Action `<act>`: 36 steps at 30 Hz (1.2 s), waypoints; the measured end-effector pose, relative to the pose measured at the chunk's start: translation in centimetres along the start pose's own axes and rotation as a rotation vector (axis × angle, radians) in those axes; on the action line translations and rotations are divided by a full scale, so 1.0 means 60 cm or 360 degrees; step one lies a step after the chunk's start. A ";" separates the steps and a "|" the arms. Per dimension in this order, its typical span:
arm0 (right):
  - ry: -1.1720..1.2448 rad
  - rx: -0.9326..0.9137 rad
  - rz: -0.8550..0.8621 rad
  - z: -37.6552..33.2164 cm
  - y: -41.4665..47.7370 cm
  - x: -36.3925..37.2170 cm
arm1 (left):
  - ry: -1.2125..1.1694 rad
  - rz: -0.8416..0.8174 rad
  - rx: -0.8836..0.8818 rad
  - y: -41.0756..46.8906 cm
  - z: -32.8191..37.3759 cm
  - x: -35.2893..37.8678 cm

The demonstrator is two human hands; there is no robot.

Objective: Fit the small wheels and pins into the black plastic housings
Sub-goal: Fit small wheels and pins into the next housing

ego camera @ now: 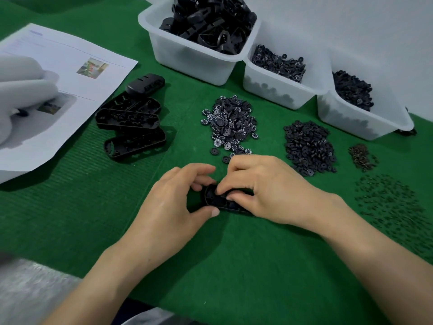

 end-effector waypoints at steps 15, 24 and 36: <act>0.0039 0.0699 0.0414 0.115 -0.004 -0.014 | -0.0003 -0.0006 -0.0007 0.000 -0.001 0.001; 0.0527 0.0648 0.0294 0.120 -0.026 0.002 | 0.0001 0.0000 -0.0013 -0.001 -0.003 0.001; 0.0428 0.0378 0.0363 0.090 -0.025 -0.023 | -0.0001 0.0002 -0.0014 -0.002 -0.003 0.002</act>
Point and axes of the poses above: each hand's wrist, its own y-axis towards the middle knuckle, its own x-axis out of the palm, z = x × y, the point moved 10 cm from there along y, towards the middle knuckle, and after that the axes turned 4 degrees about z, right-handed, at the moved point
